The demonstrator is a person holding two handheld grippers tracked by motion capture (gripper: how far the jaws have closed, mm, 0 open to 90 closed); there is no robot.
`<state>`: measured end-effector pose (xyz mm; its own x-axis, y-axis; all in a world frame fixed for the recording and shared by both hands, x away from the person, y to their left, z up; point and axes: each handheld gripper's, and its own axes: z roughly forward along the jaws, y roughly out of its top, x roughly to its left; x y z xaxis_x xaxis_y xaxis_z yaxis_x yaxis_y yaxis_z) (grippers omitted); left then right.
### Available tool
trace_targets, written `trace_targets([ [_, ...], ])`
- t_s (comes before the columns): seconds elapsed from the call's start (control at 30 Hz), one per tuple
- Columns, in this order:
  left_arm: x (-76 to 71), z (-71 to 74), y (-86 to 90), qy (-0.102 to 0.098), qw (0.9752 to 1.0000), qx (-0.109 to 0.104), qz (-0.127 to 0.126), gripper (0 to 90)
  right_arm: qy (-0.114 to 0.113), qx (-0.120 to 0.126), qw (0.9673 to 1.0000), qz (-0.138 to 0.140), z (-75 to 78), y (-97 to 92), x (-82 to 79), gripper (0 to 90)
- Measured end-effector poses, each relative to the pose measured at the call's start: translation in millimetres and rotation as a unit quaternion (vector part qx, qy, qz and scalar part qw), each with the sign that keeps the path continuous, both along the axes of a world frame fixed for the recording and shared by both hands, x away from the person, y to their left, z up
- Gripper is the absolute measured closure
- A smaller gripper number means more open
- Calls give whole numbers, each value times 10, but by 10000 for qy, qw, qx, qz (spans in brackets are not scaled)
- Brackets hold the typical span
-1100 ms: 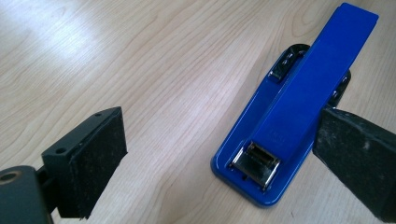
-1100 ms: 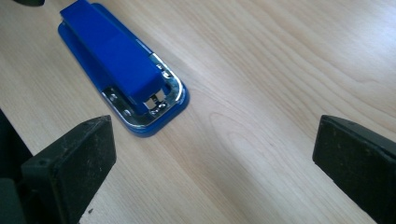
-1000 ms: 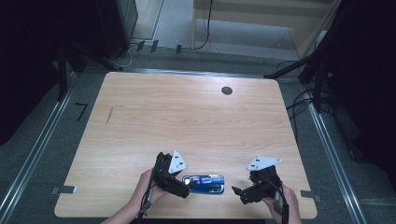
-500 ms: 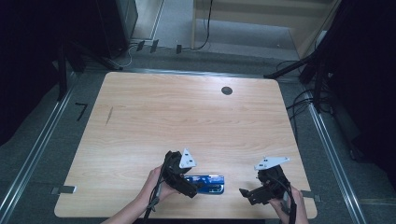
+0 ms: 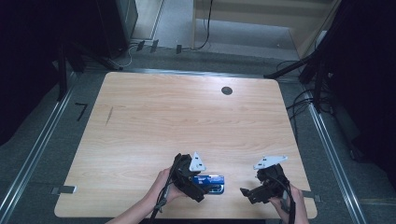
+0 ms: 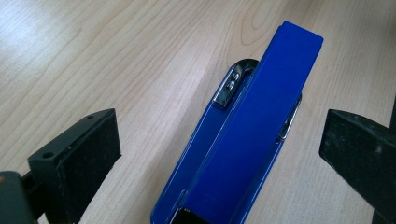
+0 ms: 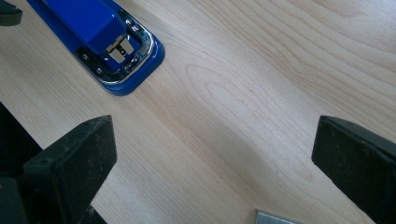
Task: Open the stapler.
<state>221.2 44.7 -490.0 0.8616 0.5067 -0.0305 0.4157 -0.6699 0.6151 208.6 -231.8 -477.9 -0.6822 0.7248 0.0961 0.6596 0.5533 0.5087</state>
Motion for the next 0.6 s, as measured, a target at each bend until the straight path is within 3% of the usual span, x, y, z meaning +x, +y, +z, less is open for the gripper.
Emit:
trace_targets([
  [0.37,18,12,-120,26,9996,4,-297,4,-61,85,9998,-168,-40,-37,47,33],
  [0.6,37,2,-195,3,9992,-45,-410,158,-2,182,9995,-271,-100,-35,76,34],
])
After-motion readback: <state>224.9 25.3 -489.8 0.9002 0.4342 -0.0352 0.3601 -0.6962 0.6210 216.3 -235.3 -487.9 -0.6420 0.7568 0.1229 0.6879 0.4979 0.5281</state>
